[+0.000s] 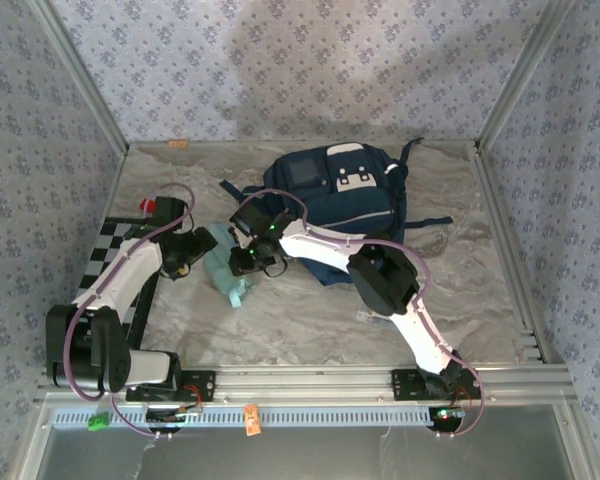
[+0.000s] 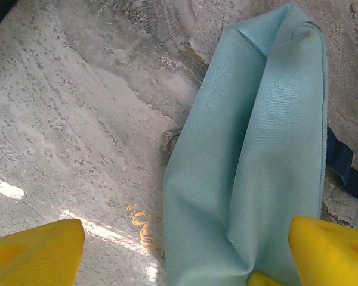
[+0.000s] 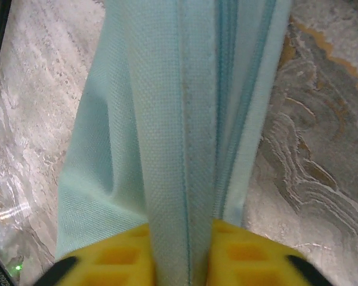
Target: Pack the student bag
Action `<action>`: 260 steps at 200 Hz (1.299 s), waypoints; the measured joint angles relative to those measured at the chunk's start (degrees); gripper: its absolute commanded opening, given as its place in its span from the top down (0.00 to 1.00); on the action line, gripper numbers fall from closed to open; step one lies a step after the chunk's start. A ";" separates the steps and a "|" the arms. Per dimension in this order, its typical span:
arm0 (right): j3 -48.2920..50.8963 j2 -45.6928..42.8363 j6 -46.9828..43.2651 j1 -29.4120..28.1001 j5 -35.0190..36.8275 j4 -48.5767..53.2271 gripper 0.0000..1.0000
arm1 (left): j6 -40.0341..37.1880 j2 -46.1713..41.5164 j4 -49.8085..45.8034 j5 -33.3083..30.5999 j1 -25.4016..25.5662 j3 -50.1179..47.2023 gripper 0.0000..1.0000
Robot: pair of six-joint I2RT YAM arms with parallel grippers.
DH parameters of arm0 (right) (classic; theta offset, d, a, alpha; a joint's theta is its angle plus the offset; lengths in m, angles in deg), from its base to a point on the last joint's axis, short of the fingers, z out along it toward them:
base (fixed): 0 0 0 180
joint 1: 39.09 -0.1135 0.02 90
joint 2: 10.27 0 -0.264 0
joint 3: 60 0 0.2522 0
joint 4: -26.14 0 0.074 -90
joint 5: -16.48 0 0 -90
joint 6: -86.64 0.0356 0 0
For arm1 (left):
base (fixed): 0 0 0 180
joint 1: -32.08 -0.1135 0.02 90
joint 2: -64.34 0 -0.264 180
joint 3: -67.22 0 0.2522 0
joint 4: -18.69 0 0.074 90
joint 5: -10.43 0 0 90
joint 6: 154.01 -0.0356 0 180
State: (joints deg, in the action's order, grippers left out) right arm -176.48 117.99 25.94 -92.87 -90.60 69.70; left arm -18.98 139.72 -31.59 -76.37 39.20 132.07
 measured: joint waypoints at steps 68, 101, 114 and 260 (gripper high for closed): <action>10.16 -15.63 -1.73 2.43 2.73 2.45 1.00 | -4.37 -1.14 -2.54 -1.95 4.74 4.79 0.11; 19.04 -32.70 -1.70 8.17 3.56 3.76 1.00 | -8.96 -1.03 -2.67 -5.42 12.20 10.51 0.11; 22.29 -39.34 -1.60 11.17 3.69 5.38 1.00 | -11.61 -0.55 -1.51 -6.91 16.50 12.66 0.12; 35.78 -68.59 -1.97 52.19 -3.08 32.79 1.00 | -49.05 37.62 13.64 -9.90 45.83 40.02 0.32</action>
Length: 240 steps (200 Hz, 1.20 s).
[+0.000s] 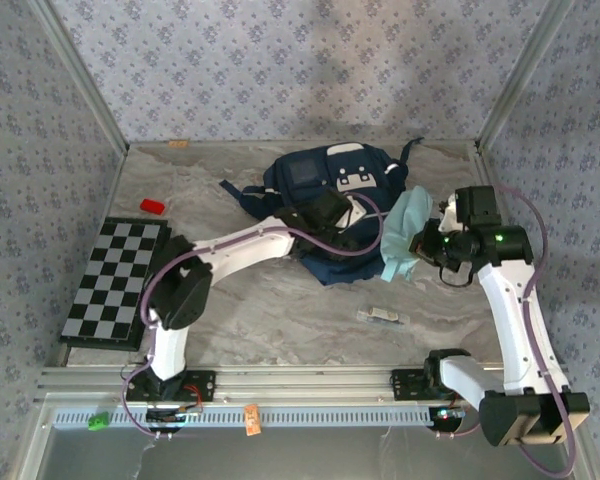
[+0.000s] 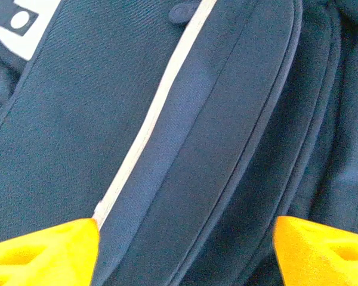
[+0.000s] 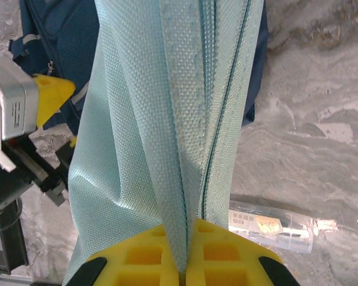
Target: Pack the student bag
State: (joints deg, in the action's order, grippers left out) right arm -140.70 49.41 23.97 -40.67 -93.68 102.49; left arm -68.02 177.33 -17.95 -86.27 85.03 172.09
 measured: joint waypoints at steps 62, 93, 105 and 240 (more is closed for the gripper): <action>1.77 0.09 -1.29 1.86 -2.62 0.17 1.00 | -6.08 5.07 -0.72 2.29 0.00 4.07 0.38; 2.29 0.48 -1.36 1.88 -2.62 0.02 1.00 | -8.24 8.35 -1.62 1.09 -0.33 8.87 0.67; 2.29 0.48 -1.46 1.88 -2.62 0.04 1.00 | -8.96 8.76 -2.21 1.16 -0.42 9.66 0.74; -7.37 0.37 -5.66 -1.66 4.83 9.57 1.00 | 1.31 1.44 -8.57 -1.31 -5.95 18.62 1.00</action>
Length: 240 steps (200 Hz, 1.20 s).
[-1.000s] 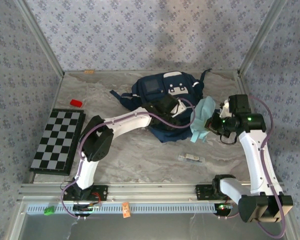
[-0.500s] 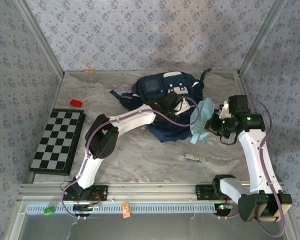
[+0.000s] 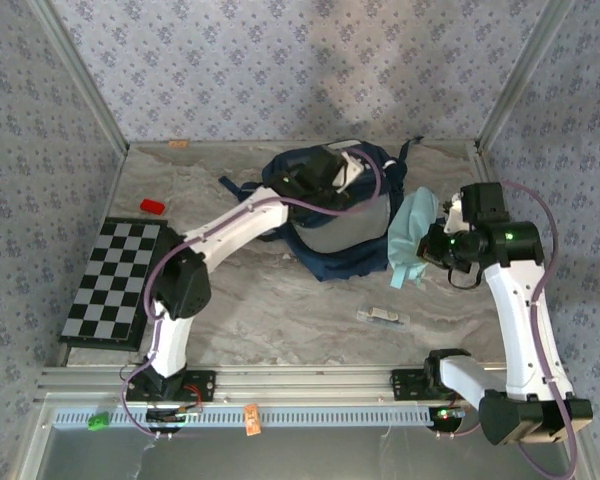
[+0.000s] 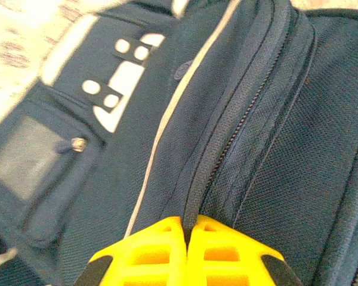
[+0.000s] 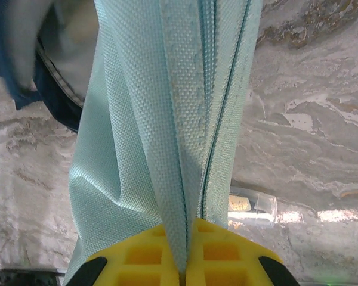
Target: Pack the student bag
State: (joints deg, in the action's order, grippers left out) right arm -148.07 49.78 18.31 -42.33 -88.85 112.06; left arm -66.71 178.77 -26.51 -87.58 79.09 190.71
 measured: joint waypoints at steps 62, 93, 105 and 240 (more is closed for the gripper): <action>0.96 6.49 0.96 -14.12 1.46 -5.46 1.00 | 6.75 -1.25 -6.82 -1.66 -1.49 6.49 1.00; 3.32 13.18 1.62 -16.81 -1.14 -18.71 1.00 | 8.87 -2.19 -8.81 -0.79 -1.18 6.49 1.00; 4.50 16.46 1.79 -16.98 -2.23 -24.17 1.00 | 9.70 -2.99 -9.49 -0.79 -1.14 6.47 1.00; 5.97 39.19 -1.62 -18.56 -4.92 -50.82 0.90 | 13.57 -7.21 -12.24 -0.35 -1.16 6.47 1.00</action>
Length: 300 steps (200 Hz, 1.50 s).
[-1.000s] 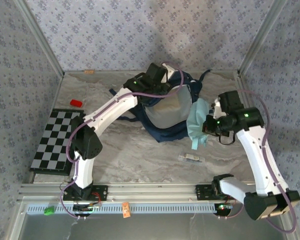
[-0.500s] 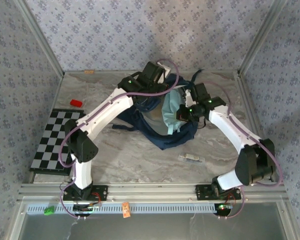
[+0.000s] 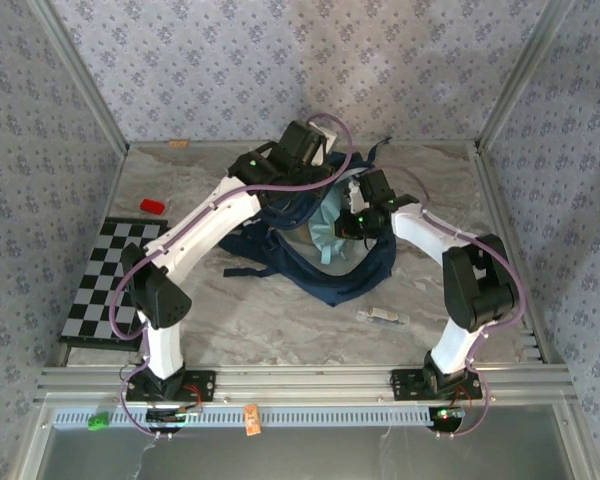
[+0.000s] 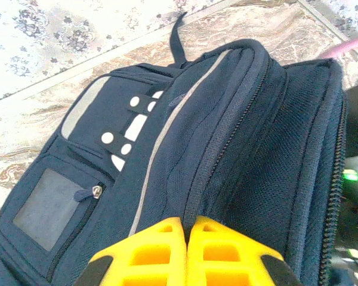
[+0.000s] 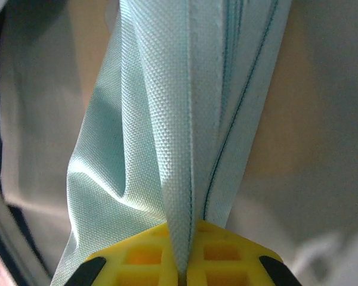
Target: Pack the student bag
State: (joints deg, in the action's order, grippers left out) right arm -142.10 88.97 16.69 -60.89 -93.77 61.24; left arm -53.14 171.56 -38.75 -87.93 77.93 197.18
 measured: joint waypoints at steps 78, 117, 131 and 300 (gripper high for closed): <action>-0.83 2.14 -1.05 -0.76 6.45 -10.51 0.58 | 1.46 -1.29 0.39 0.22 -0.15 -1.88 1.00; 8.02 -10.29 -1.27 -3.89 8.72 -9.44 0.45 | 3.78 -1.86 2.51 1.97 -0.13 -4.98 1.00; 11.50 -17.97 -0.74 -4.46 10.05 -7.58 0.43 | 5.11 -2.01 3.78 3.32 -0.09 -7.02 0.97; 17.59 -31.36 14.47 -11.17 8.41 12.48 0.31 | 40.41 -19.52 21.27 20.55 -21.88 -53.46 0.47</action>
State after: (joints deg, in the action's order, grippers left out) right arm -124.50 57.60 31.16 -72.06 -85.35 73.72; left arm -12.73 152.04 -17.49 -67.39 56.05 143.72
